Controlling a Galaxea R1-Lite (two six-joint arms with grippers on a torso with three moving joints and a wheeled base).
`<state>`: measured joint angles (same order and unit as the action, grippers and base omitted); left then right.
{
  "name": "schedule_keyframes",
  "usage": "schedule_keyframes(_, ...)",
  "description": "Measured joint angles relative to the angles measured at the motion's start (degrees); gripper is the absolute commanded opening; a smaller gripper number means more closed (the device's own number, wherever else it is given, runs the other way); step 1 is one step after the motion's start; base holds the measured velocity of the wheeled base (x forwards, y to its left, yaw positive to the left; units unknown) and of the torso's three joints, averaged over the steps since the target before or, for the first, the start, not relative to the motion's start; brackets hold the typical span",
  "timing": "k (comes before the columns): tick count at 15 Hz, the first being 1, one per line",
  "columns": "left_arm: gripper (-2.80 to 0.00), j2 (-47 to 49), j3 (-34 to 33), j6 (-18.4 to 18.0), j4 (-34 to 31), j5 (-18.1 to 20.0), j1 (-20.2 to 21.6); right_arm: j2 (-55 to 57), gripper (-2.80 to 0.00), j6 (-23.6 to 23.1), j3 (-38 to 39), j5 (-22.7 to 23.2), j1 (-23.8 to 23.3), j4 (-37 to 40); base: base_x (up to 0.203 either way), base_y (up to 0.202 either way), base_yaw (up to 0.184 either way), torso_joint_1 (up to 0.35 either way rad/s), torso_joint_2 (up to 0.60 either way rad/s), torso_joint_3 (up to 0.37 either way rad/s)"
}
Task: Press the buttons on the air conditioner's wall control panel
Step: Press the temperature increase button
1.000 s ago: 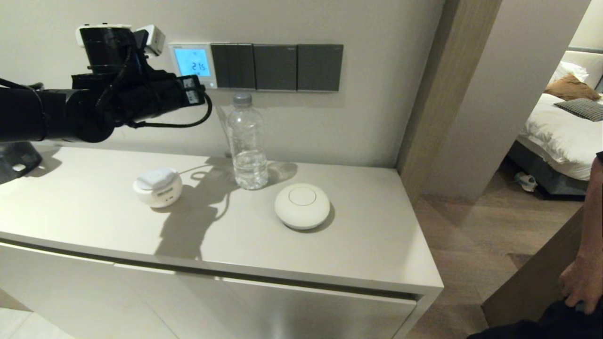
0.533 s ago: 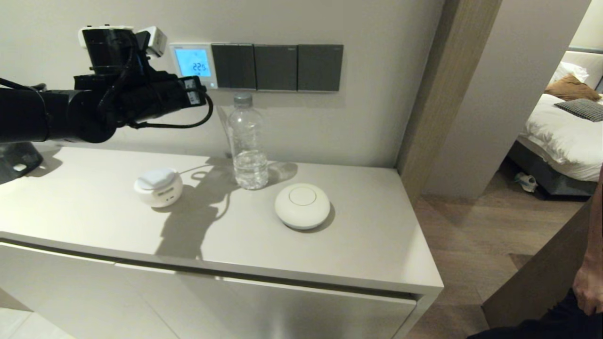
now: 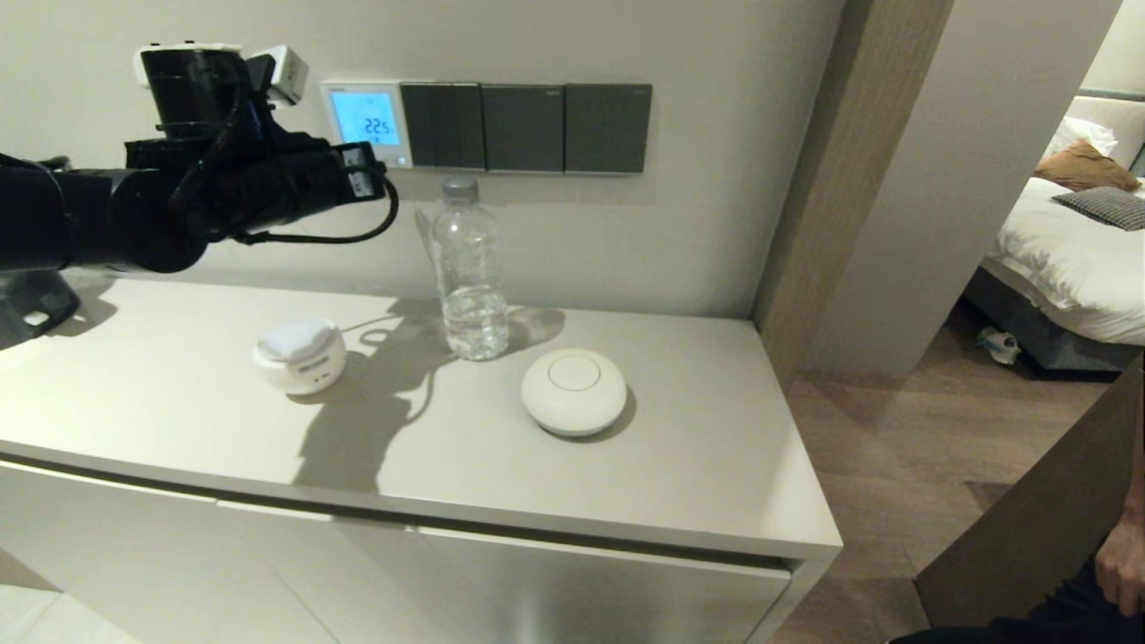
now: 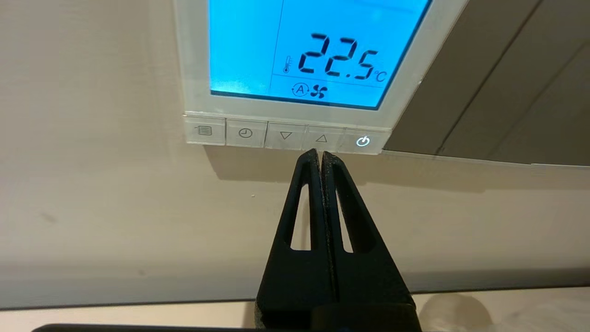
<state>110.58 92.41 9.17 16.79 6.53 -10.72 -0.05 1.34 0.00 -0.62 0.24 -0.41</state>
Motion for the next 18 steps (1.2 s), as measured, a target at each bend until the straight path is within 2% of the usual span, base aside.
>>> schedule_keyframes(18,-2.8,0.77,0.75,-0.11,-0.04,-0.04,0.0,0.0,-2.8,0.02,0.0,0.0,0.0,0.0,0.0,0.0,0.0,0.0,0.0,0.0)
